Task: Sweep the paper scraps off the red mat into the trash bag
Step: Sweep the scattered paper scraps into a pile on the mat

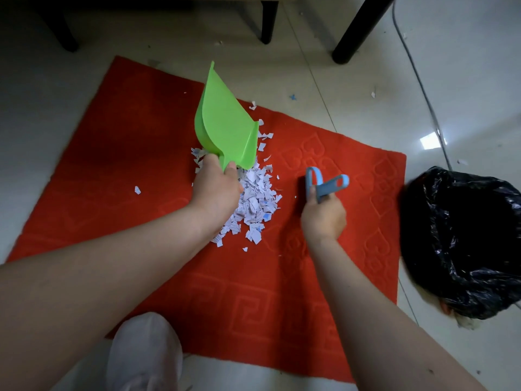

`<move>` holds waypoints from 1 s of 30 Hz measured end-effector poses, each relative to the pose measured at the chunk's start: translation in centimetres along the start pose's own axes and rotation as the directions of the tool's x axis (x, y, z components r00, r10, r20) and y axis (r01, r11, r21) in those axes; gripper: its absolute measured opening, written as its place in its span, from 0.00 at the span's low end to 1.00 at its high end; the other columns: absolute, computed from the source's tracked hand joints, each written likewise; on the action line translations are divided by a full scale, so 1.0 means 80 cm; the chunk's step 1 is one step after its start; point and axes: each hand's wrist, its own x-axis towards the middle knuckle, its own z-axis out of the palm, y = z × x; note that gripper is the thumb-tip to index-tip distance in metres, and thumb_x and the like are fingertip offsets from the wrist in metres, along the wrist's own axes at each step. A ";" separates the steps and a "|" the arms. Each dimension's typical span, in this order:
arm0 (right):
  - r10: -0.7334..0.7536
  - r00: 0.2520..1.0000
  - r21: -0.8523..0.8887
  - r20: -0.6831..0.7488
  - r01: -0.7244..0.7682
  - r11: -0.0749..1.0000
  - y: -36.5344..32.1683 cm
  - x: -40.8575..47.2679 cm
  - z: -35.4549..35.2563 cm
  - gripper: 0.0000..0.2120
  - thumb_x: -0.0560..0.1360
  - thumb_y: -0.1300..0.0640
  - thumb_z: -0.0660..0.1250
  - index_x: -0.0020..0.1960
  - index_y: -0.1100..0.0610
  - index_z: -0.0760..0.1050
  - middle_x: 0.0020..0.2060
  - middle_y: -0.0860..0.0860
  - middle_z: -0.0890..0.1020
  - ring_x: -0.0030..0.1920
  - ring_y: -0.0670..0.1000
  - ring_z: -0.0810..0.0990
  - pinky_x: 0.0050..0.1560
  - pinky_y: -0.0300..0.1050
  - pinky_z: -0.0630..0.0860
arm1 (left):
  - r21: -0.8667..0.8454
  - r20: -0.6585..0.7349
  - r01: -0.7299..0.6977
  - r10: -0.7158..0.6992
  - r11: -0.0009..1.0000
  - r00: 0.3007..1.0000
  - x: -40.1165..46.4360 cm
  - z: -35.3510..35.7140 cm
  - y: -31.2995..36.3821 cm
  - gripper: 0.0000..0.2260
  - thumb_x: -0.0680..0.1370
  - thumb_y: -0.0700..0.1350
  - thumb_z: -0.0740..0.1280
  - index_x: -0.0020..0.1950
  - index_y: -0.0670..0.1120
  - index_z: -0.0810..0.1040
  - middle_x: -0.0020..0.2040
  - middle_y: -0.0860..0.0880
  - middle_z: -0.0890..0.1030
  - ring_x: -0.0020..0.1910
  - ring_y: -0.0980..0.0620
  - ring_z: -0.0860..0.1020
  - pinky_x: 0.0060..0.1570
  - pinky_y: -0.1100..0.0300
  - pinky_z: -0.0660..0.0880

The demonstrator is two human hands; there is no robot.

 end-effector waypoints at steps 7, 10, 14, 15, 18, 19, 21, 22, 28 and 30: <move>-0.176 0.984 0.040 -0.007 0.176 0.984 -0.029 0.005 -0.004 0.17 0.80 0.47 0.57 0.48 0.60 0.76 0.45 0.59 0.82 0.49 0.62 0.79 0.46 0.48 0.70 | 0.011 -0.014 -0.013 0.014 1.000 1.000 0.002 0.002 0.000 0.07 0.82 0.44 0.54 0.56 0.42 0.67 0.46 0.41 0.76 0.27 0.55 0.70 0.29 0.61 0.71; -0.211 0.978 -0.067 0.006 0.211 0.975 -0.039 0.017 -0.003 0.16 0.80 0.48 0.56 0.52 0.59 0.75 0.47 0.58 0.81 0.50 0.63 0.79 0.47 0.50 0.72 | 0.014 -0.025 -0.004 0.004 1.000 1.000 0.005 -0.004 0.002 0.09 0.82 0.44 0.54 0.60 0.41 0.67 0.47 0.41 0.76 0.27 0.54 0.70 0.24 0.64 0.69; -0.261 0.958 -0.158 0.121 0.279 0.947 -0.044 0.010 0.012 0.15 0.81 0.49 0.56 0.56 0.58 0.75 0.49 0.58 0.81 0.51 0.63 0.78 0.47 0.50 0.71 | 0.020 -0.049 -0.006 0.007 1.000 0.999 0.009 -0.006 0.005 0.07 0.83 0.44 0.54 0.57 0.42 0.66 0.46 0.41 0.77 0.29 0.53 0.71 0.32 0.58 0.72; -0.256 0.958 -0.140 0.129 0.273 0.952 -0.044 0.008 0.013 0.15 0.80 0.49 0.56 0.54 0.58 0.75 0.47 0.57 0.81 0.50 0.62 0.79 0.45 0.49 0.70 | 0.017 -0.058 -0.004 0.005 1.000 0.998 0.011 -0.007 0.006 0.07 0.82 0.44 0.54 0.57 0.42 0.66 0.46 0.40 0.77 0.29 0.51 0.71 0.34 0.55 0.74; -0.255 0.962 -0.022 0.102 0.258 0.966 -0.043 0.012 0.002 0.15 0.80 0.47 0.57 0.44 0.56 0.74 0.39 0.54 0.79 0.45 0.60 0.79 0.41 0.46 0.69 | 0.028 -0.081 0.011 -0.009 1.000 0.997 0.019 -0.013 0.008 0.10 0.82 0.45 0.54 0.58 0.40 0.67 0.50 0.37 0.78 0.30 0.50 0.71 0.40 0.49 0.78; -0.260 0.962 0.027 0.080 0.259 0.966 -0.045 0.015 -0.005 0.16 0.79 0.46 0.57 0.42 0.56 0.74 0.37 0.53 0.78 0.43 0.59 0.79 0.41 0.47 0.70 | 0.021 -0.086 0.013 -0.011 1.000 0.996 0.021 -0.016 0.008 0.10 0.82 0.45 0.54 0.59 0.40 0.67 0.51 0.37 0.78 0.30 0.51 0.71 0.39 0.50 0.78; -0.257 0.966 0.130 0.026 0.252 0.959 -0.052 0.023 -0.019 0.19 0.78 0.45 0.58 0.36 0.57 0.72 0.33 0.52 0.77 0.38 0.56 0.77 0.41 0.48 0.71 | 0.021 -0.095 0.013 -0.011 1.000 0.995 0.026 -0.020 0.009 0.10 0.82 0.45 0.54 0.60 0.40 0.67 0.52 0.38 0.78 0.28 0.54 0.71 0.34 0.55 0.75; -0.256 0.967 0.179 0.003 0.252 0.951 -0.056 0.028 -0.024 0.20 0.77 0.44 0.59 0.35 0.59 0.72 0.31 0.52 0.76 0.36 0.55 0.76 0.40 0.48 0.70 | 0.019 -0.099 0.012 -0.010 1.000 0.995 0.029 -0.022 0.009 0.10 0.82 0.45 0.54 0.60 0.40 0.67 0.52 0.38 0.78 0.28 0.54 0.71 0.34 0.57 0.74; -0.438 0.899 -0.001 0.003 0.438 0.899 -0.104 0.078 -0.031 0.18 0.77 0.44 0.58 0.43 0.58 0.77 0.39 0.56 0.82 0.43 0.60 0.79 0.41 0.49 0.72 | 0.016 -0.104 0.002 0.000 1.000 0.995 0.039 -0.030 0.014 0.10 0.83 0.45 0.54 0.60 0.42 0.67 0.46 0.42 0.77 0.30 0.53 0.71 0.30 0.60 0.71; -0.521 0.853 -0.134 0.042 0.521 0.843 -0.129 0.096 -0.025 0.18 0.78 0.45 0.58 0.49 0.57 0.78 0.41 0.58 0.81 0.44 0.62 0.78 0.37 0.47 0.65 | 0.016 -0.108 -0.006 0.008 1.000 0.994 0.044 -0.032 0.017 0.10 0.83 0.45 0.54 0.60 0.41 0.67 0.44 0.42 0.77 0.29 0.53 0.71 0.29 0.60 0.70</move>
